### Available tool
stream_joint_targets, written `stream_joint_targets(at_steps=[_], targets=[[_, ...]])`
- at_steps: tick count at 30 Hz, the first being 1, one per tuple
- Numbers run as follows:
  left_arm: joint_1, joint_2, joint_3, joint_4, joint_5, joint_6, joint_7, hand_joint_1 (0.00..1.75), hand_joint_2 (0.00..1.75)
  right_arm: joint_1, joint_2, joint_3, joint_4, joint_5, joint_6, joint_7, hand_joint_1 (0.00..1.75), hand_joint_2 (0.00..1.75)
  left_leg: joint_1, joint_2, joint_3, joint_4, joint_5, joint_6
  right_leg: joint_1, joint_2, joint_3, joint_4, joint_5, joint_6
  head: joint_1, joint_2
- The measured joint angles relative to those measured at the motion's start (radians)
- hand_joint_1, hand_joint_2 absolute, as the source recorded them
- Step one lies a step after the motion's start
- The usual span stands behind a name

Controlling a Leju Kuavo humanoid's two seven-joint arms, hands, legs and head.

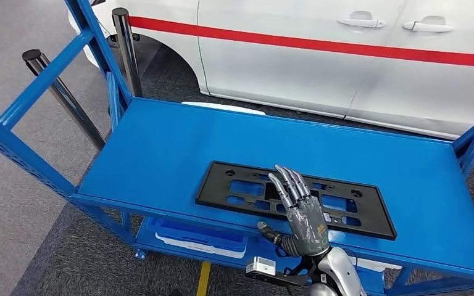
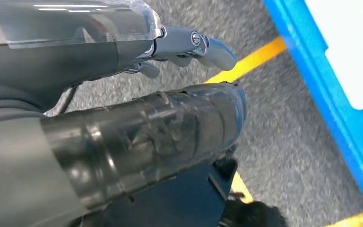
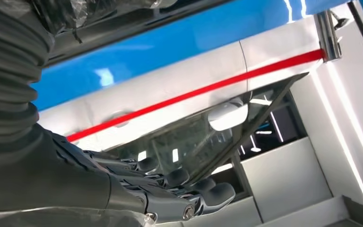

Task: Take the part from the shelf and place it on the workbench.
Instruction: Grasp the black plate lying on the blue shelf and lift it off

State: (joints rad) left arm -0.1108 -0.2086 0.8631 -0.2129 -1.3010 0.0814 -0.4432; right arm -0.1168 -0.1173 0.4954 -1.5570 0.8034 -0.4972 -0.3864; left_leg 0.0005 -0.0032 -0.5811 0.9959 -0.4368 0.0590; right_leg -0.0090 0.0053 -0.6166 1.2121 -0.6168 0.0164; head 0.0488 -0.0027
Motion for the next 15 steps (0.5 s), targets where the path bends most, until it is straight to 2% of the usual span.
stream_joint_targets(at_steps=[1, 2, 3, 5, 6, 7, 10, 12, 13, 15], targets=[[-0.001, 0.0, 0.0, 0.0, 0.0, 0.006, 0.002, 0.0, 0.0, 0.003, -0.002, 0.0, 0.0, 0.0, 0.0, 0.0, 0.0, 1.75, 0.0, 0.0, 0.004, 0.001, -0.005, 0.001, -0.003, 0.0, -0.037, 0.055, -0.01, 0.004, 0.0, 0.0], [0.0, 0.0, 0.0, 0.0, -0.001, 0.013, 0.003, 0.0, 0.0, 0.006, -0.004, 0.0, 0.0, 0.0, 0.0, 0.0, 0.0, 1.75, 0.0, -0.001, 0.009, 0.002, -0.011, 0.001, -0.007, 0.0, -0.062, 0.08, -0.001, 0.008, 0.0, 0.0], [0.001, 0.0, -0.001, 0.0, -0.001, 0.02, 0.004, 0.0, 0.0, 0.007, -0.006, 0.0, 0.0, 0.0, 0.0, 0.001, 0.0, 1.75, 0.001, -0.002, 0.015, 0.005, -0.018, -0.001, -0.01, -0.001, -0.068, 0.068, 0.027, 0.012, 0.0, 0.0], [0.002, 0.0, -0.003, 0.0, -0.002, 0.03, 0.006, 0.0, 0.0, 0.008, -0.009, -0.001, 0.0, 0.0, 0.0, 0.003, 0.0, 1.75, 0.004, -0.003, 0.026, 0.014, -0.035, -0.008, -0.016, -0.002, -0.034, -0.041, 0.112, 0.016, 0.0, 0.0], [0.002, -0.001, -0.005, 0.0, -0.002, 0.033, 0.007, 0.0, 0.0, 0.008, -0.01, -0.001, 0.0, 0.0, 0.0, 0.003, 0.0, 1.75, 0.003, -0.004, 0.028, 0.023, -0.044, -0.014, -0.016, -0.002, -0.013, -0.097, 0.139, 0.016, 0.001, 0.0], [0.001, -0.001, -0.006, 0.0, -0.003, 0.036, 0.008, 0.0, 0.0, 0.008, -0.011, -0.001, 0.0, 0.0, 0.0, 0.004, 0.0, 1.75, 0.002, -0.004, 0.027, 0.028, -0.05, -0.02, -0.015, -0.002, 0.0, -0.134, 0.152, 0.013, 0.0, 0.0], [0.0, -0.003, -0.009, 0.0, -0.003, 0.046, 0.015, 0.0, 0.0, 0.011, -0.014, -0.002, -0.003, -0.002, 0.004, 0.007, 0.0, 1.75, 0.0, -0.005, 0.024, 0.032, -0.057, -0.036, -0.013, 0.001, 0.005, -0.156, 0.148, -0.003, -0.001, 0.0], [-0.001, -0.003, -0.009, 0.0, -0.003, 0.051, 0.017, 0.0, 0.0, 0.011, -0.016, -0.002, -0.005, -0.01, 0.018, 0.008, 0.0, 1.75, 0.002, -0.003, 0.017, 0.054, -0.076, -0.046, -0.014, 0.001, 0.011, -0.164, 0.149, -0.015, -0.001, 0.0], [-0.001, -0.003, -0.01, 0.0, -0.003, 0.052, 0.017, 0.0, 0.0, 0.011, -0.016, -0.002, -0.005, -0.016, 0.028, 0.008, 0.0, 1.75, 0.004, -0.003, 0.001, 0.091, -0.098, -0.05, -0.015, -0.001, 0.015, -0.167, 0.148, -0.02, -0.001, 0.0], [-0.001, -0.003, -0.01, 0.0, -0.003, 0.053, 0.017, 0.0, 0.0, 0.01, -0.018, -0.002, -0.005, -0.026, 0.045, 0.008, 0.0, 1.75, 0.006, -0.002, -0.059, 0.214, -0.155, -0.057, -0.014, -0.004, 0.018, -0.168, 0.146, -0.027, -0.001, 0.0]])
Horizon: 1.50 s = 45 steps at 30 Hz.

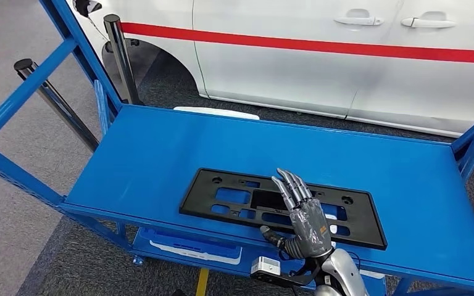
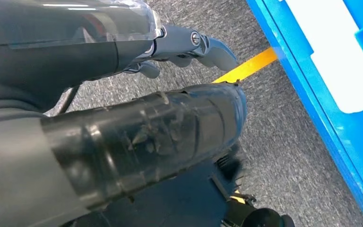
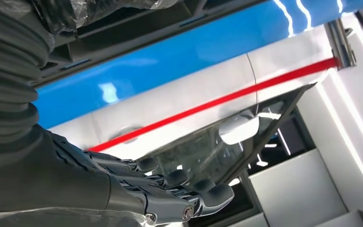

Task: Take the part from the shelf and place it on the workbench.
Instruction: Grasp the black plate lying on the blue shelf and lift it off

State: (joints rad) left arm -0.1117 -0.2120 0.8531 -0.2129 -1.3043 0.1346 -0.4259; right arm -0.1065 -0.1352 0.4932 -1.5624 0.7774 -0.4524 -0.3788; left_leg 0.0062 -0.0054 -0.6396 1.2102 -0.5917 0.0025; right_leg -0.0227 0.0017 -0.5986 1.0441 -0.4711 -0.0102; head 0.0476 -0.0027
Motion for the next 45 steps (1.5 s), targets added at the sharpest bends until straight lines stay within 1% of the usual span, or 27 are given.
stream_joint_targets(at_steps=[1, 2, 3, 5, 7, 8, 12, 14, 16, 17, 18, 19, 21, 23, 26, 28, 31, 32, 33, 34, 35, 37, 38, 39, 42, 44, 45], targets=[[0.001, 0.0, 0.0, 0.0, 0.0, 0.0, 0.0, 0.0, 0.0, 0.0, -0.001, 0.0, 0.0, -0.004, 0.008, 0.0, 0.0, 1.75, 0.001, 0.0, -0.032, 0.06, -0.019, -0.002, 0.001, -0.001, 0.001, 0.0, -0.001, -0.002, 0.0, 0.0], [0.002, 0.0, 0.0, 0.0, 0.0, 0.0, 0.0, 0.0, 0.0, 0.0, -0.004, 0.0, 0.0, -0.011, 0.022, 0.0, 0.0, 1.75, 0.001, 0.0, -0.053, 0.094, -0.022, -0.002, 0.002, -0.001, 0.002, 0.0, -0.002, -0.003, 0.0, 0.0], [0.002, 0.0, 0.0, 0.0, 0.0, 0.0, 0.0, 0.0, 0.0, 0.0, -0.007, 0.0, 0.0, -0.019, 0.042, 0.001, 0.0, 1.75, 0.001, 0.0, -0.056, 0.091, -0.004, -0.001, 0.002, -0.001, 0.004, 0.0, -0.003, -0.003, 0.0, 0.0], [0.001, 0.0, 0.0, 0.0, 0.001, 0.0, 0.0, 0.0, 0.0, -0.005, -0.021, 0.0, 0.0, -0.038, 0.096, 0.003, 0.0, 1.75, 0.001, 0.0, -0.011, -0.021, 0.073, 0.006, 0.002, 0.0, 0.011, 0.0, -0.006, -0.001, 0.0, 0.0], [-0.001, 0.0, -0.001, 0.0, 0.001, 0.0, 0.0, 0.0, 0.0, -0.014, -0.037, 0.001, 0.0, -0.051, 0.133, 0.007, 0.0, 1.75, -0.002, 0.0, 0.042, -0.138, 0.119, 0.015, 0.005, 0.001, 0.014, 0.001, -0.01, 0.005, 0.0, 0.0], [-0.002, 0.0, -0.001, 0.0, 0.001, 0.0, 0.0, 0.0, 0.0, -0.018, -0.044, 0.001, 0.001, -0.055, 0.141, 0.009, 0.0, 1.75, -0.004, -0.001, 0.053, -0.166, 0.123, 0.018, 0.006, 0.001, 0.014, 0.001, -0.01, 0.01, 0.0, 0.0], [-0.001, -0.001, -0.002, 0.0, 0.001, 0.0, 0.001, 0.0, 0.0, -0.028, -0.065, 0.001, 0.001, -0.06, 0.15, 0.011, 0.0, 1.75, -0.003, -0.001, 0.063, -0.19, 0.128, 0.036, 0.006, 0.0, 0.013, 0.003, -0.016, 0.032, 0.001, 0.0], [-0.002, -0.002, -0.002, 0.0, 0.001, -0.001, 0.0, 0.0, 0.0, -0.035, -0.076, 0.002, 0.002, -0.06, 0.17, 0.012, 0.0, 1.75, 0.001, 0.001, 0.07, -0.202, 0.134, 0.047, 0.006, 0.0, -0.018, 0.074, -0.062, 0.037, 0.001, 0.0], [-0.003, -0.003, -0.003, 0.0, 0.001, -0.002, 0.0, 0.0, 0.0, -0.044, -0.09, 0.005, 0.005, -0.065, 0.219, 0.016, 0.0, 1.75, -0.002, 0.002, 0.069, -0.202, 0.135, 0.052, 0.006, 0.0, -0.078, 0.199, -0.119, 0.04, 0.001, 0.0], [-0.003, -0.003, -0.004, 0.0, 0.001, -0.003, 0.0, 0.0, 0.0, -0.05, -0.102, 0.007, 0.008, -0.068, 0.247, 0.019, 0.0, 1.75, -0.004, 0.002, 0.069, -0.2, 0.134, 0.053, 0.006, 0.0, -0.101, 0.245, -0.129, 0.041, 0.001, 0.0], [-0.003, -0.002, -0.004, 0.0, 0.001, -0.004, 0.0, 0.0, 0.0, -0.058, -0.115, 0.009, 0.012, -0.071, 0.273, 0.021, 0.0, 1.75, -0.005, 0.001, 0.068, -0.198, 0.133, 0.054, 0.006, 0.0, -0.109, 0.258, -0.121, 0.041, 0.001, 0.0], [-0.003, -0.002, -0.004, 0.0, 0.0, -0.005, 0.0, 0.0, 0.0, -0.069, -0.129, 0.012, 0.017, -0.074, 0.297, 0.025, 0.0, 1.75, -0.005, 0.001, 0.069, -0.195, 0.131, 0.054, 0.006, 0.0, -0.097, 0.232, -0.095, 0.04, 0.002, 0.0], [-0.003, -0.003, -0.005, 0.0, 0.0, -0.009, 0.0, 0.0, 0.0, -0.099, -0.156, 0.016, 0.026, -0.081, 0.339, 0.032, 0.0, 1.75, -0.007, -0.001, 0.069, -0.188, 0.126, 0.051, 0.007, 0.0, -0.038, 0.107, -0.029, 0.035, 0.002, 0.0], [-0.005, -0.005, -0.005, 0.0, 0.0, -0.012, 0.0, 0.0, 0.0, -0.127, -0.18, 0.02, 0.034, -0.086, 0.37, 0.039, 0.0, 1.75, -0.01, -0.001, 0.065, -0.181, 0.122, 0.045, 0.011, 0.0, 0.001, 0.016, -0.002, 0.029, 0.001, 0.0], [-0.005, -0.005, -0.005, 0.0, 0.001, -0.013, 0.0, 0.0, 0.0, -0.145, -0.211, 0.023, 0.045, -0.091, 0.389, 0.05, 0.0, 1.75, -0.012, -0.002, 0.061, -0.181, 0.122, 0.034, 0.013, 0.001, 0.004, -0.002, -0.001, 0.018, 0.0, 0.0], [-0.005, -0.005, -0.006, 0.0, 0.001, -0.014, 0.0, 0.0, 0.0, -0.152, -0.226, 0.026, 0.051, -0.087, 0.389, 0.061, 0.0, 1.75, -0.011, -0.001, 0.051, -0.157, 0.102, 0.025, 0.009, 0.0, 0.007, -0.008, 0.004, 0.007, 0.0, 0.0], [-0.004, -0.005, -0.006, 0.0, 0.001, -0.015, 0.001, 0.0, 0.0, -0.157, -0.25, 0.03, 0.056, -0.067, 0.391, 0.084, 0.0, 1.75, -0.005, 0.0, -0.019, -0.002, 0.018, 0.011, 0.008, -0.003, 0.008, -0.012, 0.006, -0.002, -0.001, 0.0], [-0.004, -0.005, -0.006, 0.0, 0.001, -0.015, 0.001, 0.0, 0.0, -0.158, -0.26, 0.031, 0.058, -0.057, 0.393, 0.094, 0.0, 1.75, -0.004, 0.0, -0.044, 0.051, 0.0, 0.009, 0.009, -0.003, 0.008, -0.011, 0.005, -0.003, -0.001, 0.0], [-0.003, -0.005, -0.006, 0.0, 0.001, -0.015, 0.001, 0.0, 0.0, -0.16, -0.271, 0.032, 0.061, -0.047, 0.394, 0.104, 0.0, 1.75, -0.003, 0.0, -0.057, 0.075, 0.001, 0.008, 0.009, -0.004, 0.008, -0.011, 0.005, -0.003, -0.001, 0.0], [-0.002, -0.005, -0.006, 0.0, 0.002, -0.015, 0.001, 0.0, 0.0, -0.163, -0.283, 0.033, 0.064, -0.036, 0.394, 0.114, 0.0, 1.75, -0.003, 0.0, -0.053, 0.064, 0.019, 0.009, 0.009, -0.004, 0.009, -0.011, 0.005, -0.003, -0.001, 0.0], [-0.002, -0.004, -0.006, 0.0, 0.002, -0.015, 0.001, 0.0, 0.0, -0.166, -0.292, 0.033, 0.066, -0.025, 0.391, 0.122, 0.0, 1.75, -0.003, 0.0, -0.032, 0.019, 0.052, 0.012, 0.009, -0.003, 0.01, -0.011, 0.004, -0.003, -0.001, 0.0], [-0.004, -0.004, -0.006, 0.0, 0.003, -0.015, 0.001, 0.0, 0.0, -0.17, -0.306, 0.031, 0.069, -0.001, 0.38, 0.136, 0.0, 1.75, -0.005, 0.0, 0.028, -0.109, 0.111, 0.021, 0.011, -0.002, 0.013, -0.01, 0.003, 0.001, -0.001, 0.0], [-0.005, -0.004, -0.006, 0.0, 0.003, -0.015, 0.001, 0.0, 0.0, -0.171, -0.31, 0.031, 0.07, 0.009, 0.375, 0.141, 0.0, 1.75, -0.007, 0.0, 0.048, -0.154, 0.124, 0.024, 0.012, -0.001, 0.012, -0.01, 0.003, 0.005, -0.001, 0.0], [-0.006, -0.004, -0.006, 0.0, 0.003, -0.015, 0.001, 0.0, 0.0, -0.171, -0.314, 0.031, 0.071, 0.018, 0.37, 0.146, 0.0, 1.75, -0.009, -0.001, 0.059, -0.178, 0.125, 0.027, 0.012, -0.001, 0.011, -0.01, 0.003, 0.009, 0.0, 0.0], [-0.005, -0.004, -0.007, 0.0, 0.003, -0.015, 0.002, 0.0, 0.0, -0.172, -0.323, 0.03, 0.072, 0.048, 0.36, 0.163, 0.0, 1.75, -0.01, -0.001, 0.065, -0.194, 0.129, 0.039, 0.012, -0.001, 0.009, -0.009, 0.002, 0.026, 0.0, 0.0], [-0.005, -0.005, -0.007, 0.0, 0.003, -0.015, 0.002, 0.0, 0.0, -0.172, -0.331, 0.03, 0.074, 0.08, 0.348, 0.18, 0.0, 1.75, -0.006, 0.0, 0.073, -0.208, 0.137, 0.052, 0.011, -0.001, -0.01, 0.039, -0.031, 0.036, 0.001, 0.0], [-0.006, -0.005, -0.007, 0.0, 0.003, -0.015, 0.002, 0.0, 0.0, -0.171, -0.334, 0.03, 0.076, 0.094, 0.342, 0.188, 0.0, 1.75, -0.006, 0.0, 0.074, -0.211, 0.139, 0.056, 0.009, -0.001, -0.035, 0.092, -0.061, 0.039, 0.001, 0.0]])
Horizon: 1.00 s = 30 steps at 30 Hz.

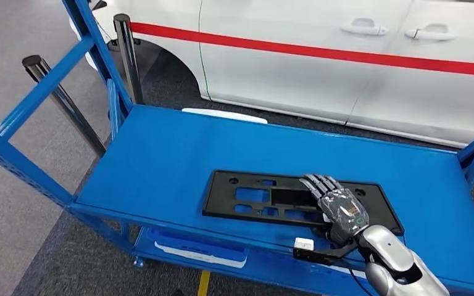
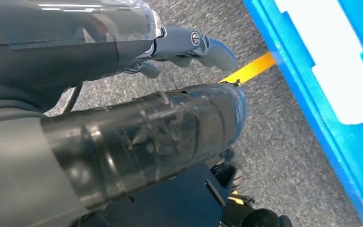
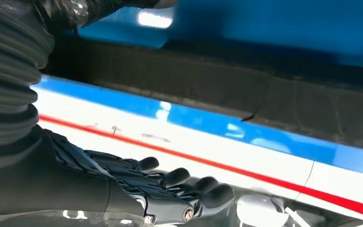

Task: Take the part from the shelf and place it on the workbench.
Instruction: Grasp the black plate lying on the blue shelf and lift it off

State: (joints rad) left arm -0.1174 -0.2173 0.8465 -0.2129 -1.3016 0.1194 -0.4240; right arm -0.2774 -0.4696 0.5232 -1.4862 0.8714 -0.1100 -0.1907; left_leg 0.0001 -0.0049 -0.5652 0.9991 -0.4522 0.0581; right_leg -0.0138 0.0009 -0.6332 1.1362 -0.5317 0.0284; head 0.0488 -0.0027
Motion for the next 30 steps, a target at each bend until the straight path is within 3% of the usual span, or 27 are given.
stream_joint_targets(at_steps=[2, 3, 4, 7, 8, 11, 12, 14, 17, 18, 19, 20, 22, 24, 28, 30], targets=[[0.0, 0.0, 0.0, 0.0, 0.0, 0.0, 0.001, 0.0, 0.0, 0.003, -0.003, 0.0, 0.004, 0.017, -0.007, 0.009, 0.0, 1.75, -0.001, 0.001, 0.0, 0.0, 0.0, 0.004, -0.001, 0.0, -0.059, 0.123, -0.054, 0.006, 0.0, 0.0], [0.001, 0.0, 0.0, 0.0, 0.0, 0.0, 0.001, 0.0, 0.0, 0.004, -0.004, 0.001, 0.006, 0.021, -0.009, 0.011, 0.0, 1.75, -0.001, 0.001, -0.001, 0.0, 0.0, 0.004, -0.003, 0.0, -0.076, 0.158, -0.059, 0.008, 0.0, 0.0], [0.002, 0.0, 0.0, 0.0, 0.0, 0.0, 0.001, 0.0, 0.0, 0.005, -0.005, 0.001, 0.008, 0.025, -0.011, 0.012, 0.0, 1.75, 0.0, 0.001, 0.0, 0.002, -0.001, 0.003, -0.005, 0.0, -0.077, 0.157, -0.046, 0.01, 0.0, 0.0], [0.002, 0.0, 0.0, 0.0, 0.0, 0.0, 0.002, 0.0, 0.0, 0.004, -0.006, 0.001, 0.009, 0.072, -0.036, 0.034, 0.02, 1.75, 0.0, -0.001, -0.001, 0.016, -0.011, -0.007, -0.01, -0.001, 0.005, -0.012, 0.044, 0.013, 0.001, 0.0], [0.002, 0.0, 0.0, 0.0, 0.0, 0.0, 0.002, 0.0, 0.0, 0.004, -0.006, 0.001, 0.009, 0.096, -0.05, 0.045, 0.18, 1.75, -0.001, -0.002, -0.004, 0.022, -0.015, -0.012, -0.01, 0.0, 0.028, -0.06, 0.059, 0.009, 0.0, 0.0], [0.001, 0.0, 0.0, 0.0, 0.0, 0.0, 0.003, 0.0, 0.0, 0.009, -0.006, 0.002, 0.012, 0.173, -0.092, 0.075, 1.24, 1.75, -0.005, -0.003, -0.007, 0.028, -0.018, -0.026, -0.007, 0.003, 0.039, -0.091, 0.06, -0.01, -0.002, 0.0], [0.0, 0.0, -0.001, 0.0, 0.0, 0.0, 0.004, 0.0, 0.0, 0.013, -0.005, 0.003, 0.014, 0.193, -0.101, 0.083, 1.5, 1.75, -0.003, -0.002, -0.008, 0.031, -0.021, -0.031, -0.007, 0.003, 0.04, -0.093, 0.062, -0.016, -0.001, 0.0], [0.0, 0.0, -0.002, 0.0, 0.0, 0.0, 0.005, 0.0, 0.0, 0.02, -0.005, 0.003, 0.018, 0.215, -0.112, 0.092, 1.71, 1.75, 0.0, -0.001, -0.025, 0.07, -0.051, -0.041, -0.009, 0.001, 0.041, -0.097, 0.065, -0.029, -0.002, 0.0], [0.0, 0.0, -0.005, 0.0, -0.001, 0.0, 0.005, 0.0, 0.0, 0.035, -0.005, 0.003, 0.025, 0.231, -0.124, 0.098, 1.75, 1.75, 0.003, -0.001, -0.105, 0.245, -0.14, -0.05, -0.007, -0.002, 0.038, -0.098, 0.067, -0.037, -0.004, 0.0], [0.001, 0.0, -0.006, 0.0, -0.001, 0.0, 0.006, 0.0, 0.0, 0.041, -0.005, 0.003, 0.026, 0.236, -0.128, 0.099, 1.75, 1.75, 0.004, -0.001, -0.126, 0.29, -0.153, -0.051, -0.005, -0.003, 0.038, -0.098, 0.067, -0.038, -0.004, 0.0], [0.001, 0.0, -0.007, 0.0, -0.001, 0.0, 0.007, 0.0, 0.0, 0.046, -0.005, 0.001, 0.028, 0.24, -0.133, 0.1, 1.75, 1.75, 0.004, -0.001, -0.131, 0.301, -0.146, -0.05, -0.004, -0.003, 0.038, -0.097, 0.067, -0.038, -0.004, 0.0], [0.002, 0.0, -0.007, 0.0, -0.001, 0.0, 0.008, 0.0, 0.0, 0.05, -0.005, -0.001, 0.029, 0.243, -0.136, 0.101, 1.75, 1.75, 0.003, -0.001, -0.116, 0.272, -0.12, -0.047, -0.003, -0.002, 0.039, -0.097, 0.066, -0.038, -0.004, 0.0], [0.0, 0.0, -0.008, 0.0, -0.002, 0.001, 0.01, 0.0, 0.0, 0.054, -0.005, -0.008, 0.029, 0.25, -0.14, 0.102, 1.75, 1.75, 0.001, -0.001, -0.051, 0.141, -0.055, -0.035, -0.002, -0.001, 0.043, -0.097, 0.066, -0.037, -0.004, 0.0], [-0.003, 0.0, -0.01, 0.0, -0.002, 0.002, 0.011, 0.0, 0.0, 0.056, -0.005, -0.015, 0.029, 0.255, -0.143, 0.103, 1.75, 1.75, -0.005, -0.001, -0.005, 0.044, -0.026, -0.024, -0.001, -0.001, 0.042, -0.098, 0.067, -0.031, -0.004, 0.0], [-0.003, 0.0, -0.014, 0.0, -0.002, 0.003, 0.014, 0.0, 0.0, 0.064, -0.005, -0.023, 0.029, 0.258, -0.147, 0.106, 1.75, 1.75, -0.005, 0.0, 0.01, 0.008, -0.015, -0.01, -0.001, -0.001, 0.044, -0.104, 0.067, -0.008, -0.003, 0.0], [-0.004, -0.001, -0.016, 0.0, -0.003, 0.005, 0.015, 0.0, 0.0, 0.073, -0.005, -0.029, 0.029, 0.258, -0.15, 0.107, 1.75, 1.75, 0.0, 0.002, 0.018, -0.01, -0.004, 0.0, -0.002, 0.0, 0.021, -0.046, 0.027, -0.001, -0.001, 0.0]])
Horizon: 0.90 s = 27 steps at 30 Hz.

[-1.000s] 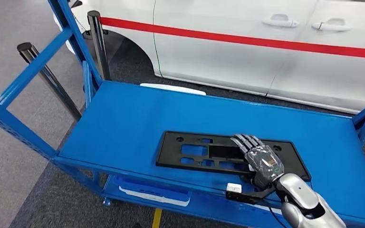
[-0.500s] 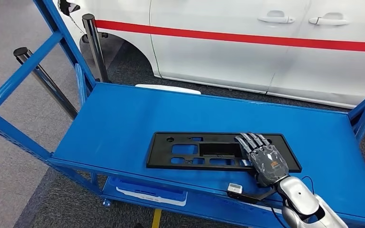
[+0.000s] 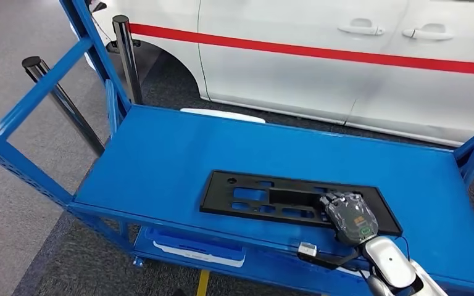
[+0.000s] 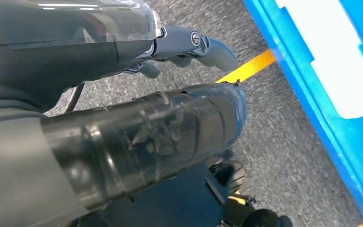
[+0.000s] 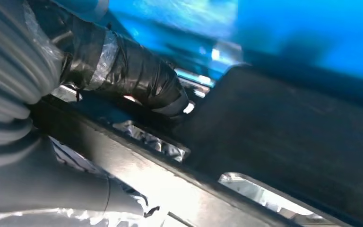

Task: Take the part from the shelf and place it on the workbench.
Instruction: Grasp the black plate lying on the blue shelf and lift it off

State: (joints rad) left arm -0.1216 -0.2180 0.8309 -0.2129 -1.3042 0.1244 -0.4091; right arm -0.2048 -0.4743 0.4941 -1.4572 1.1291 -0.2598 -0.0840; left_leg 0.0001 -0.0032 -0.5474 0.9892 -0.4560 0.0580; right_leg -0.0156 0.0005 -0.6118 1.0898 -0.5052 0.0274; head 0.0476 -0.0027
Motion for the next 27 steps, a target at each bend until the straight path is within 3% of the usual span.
stream_joint_targets(at_steps=[2, 3, 4, 5, 7, 9, 12, 14, 15, 17, 18, 19, 20, 21, 22, 24, 27], targets=[[0.0, -0.001, -0.001, 0.0, 0.0, 0.003, 0.002, 0.0, 0.0, 0.012, 0.0, -0.006, 0.0, -0.001, -0.003, 0.0, 1.75, 1.75, -0.001, 0.001, -0.002, -0.002, 0.003, 0.004, -0.002, 0.0, -0.059, 0.129, -0.065, 0.005, 0.001, 0.0], [0.001, -0.001, -0.002, 0.0, 0.0, 0.005, 0.003, 0.0, 0.0, 0.019, 0.0, -0.01, 0.0, -0.002, -0.005, -0.001, 1.75, 1.75, -0.002, 0.0, -0.003, -0.001, 0.002, 0.004, -0.003, 0.0, -0.086, 0.185, -0.084, 0.007, 0.0, 0.0], [0.002, -0.001, -0.002, 0.0, 0.0, 0.006, 0.004, 0.0, 0.0, 0.026, 0.0, -0.013, -0.001, -0.004, -0.008, -0.003, 1.75, 1.75, -0.003, 0.0, -0.003, 0.001, 0.001, 0.005, -0.004, 0.0, -0.097, 0.208, -0.082, 0.009, 0.0, 0.0], [0.002, -0.001, -0.002, 0.0, 0.0, 0.008, 0.004, 0.0, 0.0, 0.032, 0.001, -0.017, -0.004, -0.004, -0.014, -0.006, 1.75, 1.75, -0.003, 0.0, -0.003, 0.003, 0.0, 0.004, -0.005, 0.0, -0.09, 0.194, -0.062, 0.011, 0.001, 0.0], [0.002, -0.001, -0.002, 0.0, 0.001, 0.01, 0.005, 0.0, 0.0, 0.042, 0.001, -0.025, -0.014, -0.005, -0.028, -0.013, 1.75, 1.75, -0.002, -0.002, -0.002, 0.012, -0.007, 0.0, -0.008, -0.001, -0.027, 0.067, 0.004, 0.01, 0.001, 0.0], [0.001, -0.002, -0.002, 0.0, 0.004, 0.013, 0.005, 0.0, 0.0, 0.062, 0.003, -0.036, -0.035, 0.009, -0.061, -0.017, 1.75, 1.75, -0.005, -0.005, -0.007, 0.025, -0.015, -0.009, -0.005, -0.001, 0.022, -0.036, 0.035, 0.003, 0.0, 0.0], [0.004, -0.001, -0.002, 0.0, 0.011, 0.017, 0.004, 0.0, 0.0, 0.121, 0.012, -0.058, -0.091, 0.067, -0.148, -0.015, 1.75, 1.75, -0.007, -0.008, -0.013, 0.03, -0.02, -0.022, -0.001, -0.001, 0.026, -0.053, 0.034, -0.014, -0.001, 0.0], [0.006, -0.001, -0.002, 0.0, 0.015, 0.02, 0.002, 0.0, 0.0, 0.151, 0.02, -0.066, -0.129, 0.102, -0.184, -0.01, 1.75, 1.75, -0.005, -0.006, -0.022, 0.055, -0.042, -0.032, -0.005, 0.0, 0.027, -0.057, 0.037, -0.026, -0.001, 0.0], [0.006, -0.001, -0.002, 0.0, 0.017, 0.021, 0.002, 0.0, 0.0, 0.164, 0.025, -0.069, -0.147, 0.12, -0.197, -0.007, 1.75, 1.75, -0.003, -0.005, -0.039, 0.093, -0.068, -0.038, -0.006, -0.001, 0.027, -0.058, 0.037, -0.031, -0.002, 0.0], [0.007, -0.001, -0.002, 0.0, 0.021, 0.022, 0.0, 0.0, 0.0, 0.201, 0.038, -0.079, -0.183, 0.177, -0.247, 0.005, 1.75, 1.75, 0.0, -0.004, -0.098, 0.221, -0.134, -0.046, -0.005, -0.004, 0.027, -0.058, 0.036, -0.037, -0.002, 0.0], [0.009, -0.001, -0.002, 0.0, 0.023, 0.023, -0.001, 0.0, 0.0, 0.224, 0.047, -0.086, -0.204, 0.222, -0.285, 0.015, 1.75, 1.75, 0.002, -0.003, -0.126, 0.28, -0.155, -0.049, -0.004, -0.006, 0.027, -0.058, 0.035, -0.038, -0.002, 0.0], [0.012, -0.001, -0.002, 0.0, 0.023, 0.023, -0.001, 0.0, 0.0, 0.248, 0.06, -0.093, -0.229, 0.272, -0.327, 0.025, 1.75, 1.75, 0.003, -0.003, -0.143, 0.313, -0.159, -0.05, -0.003, -0.007, 0.028, -0.058, 0.034, -0.039, -0.002, 0.0], [0.014, -0.001, -0.002, 0.0, 0.024, 0.024, -0.001, 0.0, 0.0, 0.271, 0.073, -0.099, -0.255, 0.312, -0.364, 0.033, 1.75, 1.75, 0.003, -0.003, -0.14, 0.306, -0.142, -0.049, -0.003, -0.007, 0.03, -0.058, 0.032, -0.039, -0.002, 0.0], [0.016, 0.0, -0.001, 0.0, 0.024, 0.024, -0.001, 0.0, 0.0, 0.293, 0.086, -0.106, -0.282, 0.34, -0.391, 0.038, 1.75, 1.75, 0.003, -0.003, -0.118, 0.258, -0.107, -0.045, -0.002, -0.006, 0.032, -0.058, 0.031, -0.039, -0.002, 0.0], [0.017, 0.0, -0.001, 0.0, 0.024, 0.025, -0.001, 0.0, 0.0, 0.313, 0.101, -0.114, -0.309, 0.353, -0.408, 0.039, 1.75, 1.75, 0.002, -0.003, -0.085, 0.185, -0.069, -0.039, -0.002, -0.005, 0.035, -0.058, 0.029, -0.038, -0.002, 0.0], [0.016, 0.0, -0.001, 0.0, 0.024, 0.026, -0.001, 0.0, 0.0, 0.336, 0.125, -0.135, -0.352, 0.355, -0.424, 0.039, 1.75, 1.75, -0.003, -0.004, -0.029, 0.065, -0.024, -0.026, 0.0, -0.003, 0.037, -0.058, 0.027, -0.033, -0.002, 0.0], [0.017, 0.0, -0.001, 0.0, 0.024, 0.026, -0.001, 0.0, 0.0, 0.356, 0.148, -0.163, -0.392, 0.356, -0.431, 0.025, 1.75, 1.75, -0.008, -0.004, -0.015, 0.028, -0.02, -0.018, 0.001, -0.001, 0.034, -0.061, 0.031, -0.018, -0.002, 0.0]])
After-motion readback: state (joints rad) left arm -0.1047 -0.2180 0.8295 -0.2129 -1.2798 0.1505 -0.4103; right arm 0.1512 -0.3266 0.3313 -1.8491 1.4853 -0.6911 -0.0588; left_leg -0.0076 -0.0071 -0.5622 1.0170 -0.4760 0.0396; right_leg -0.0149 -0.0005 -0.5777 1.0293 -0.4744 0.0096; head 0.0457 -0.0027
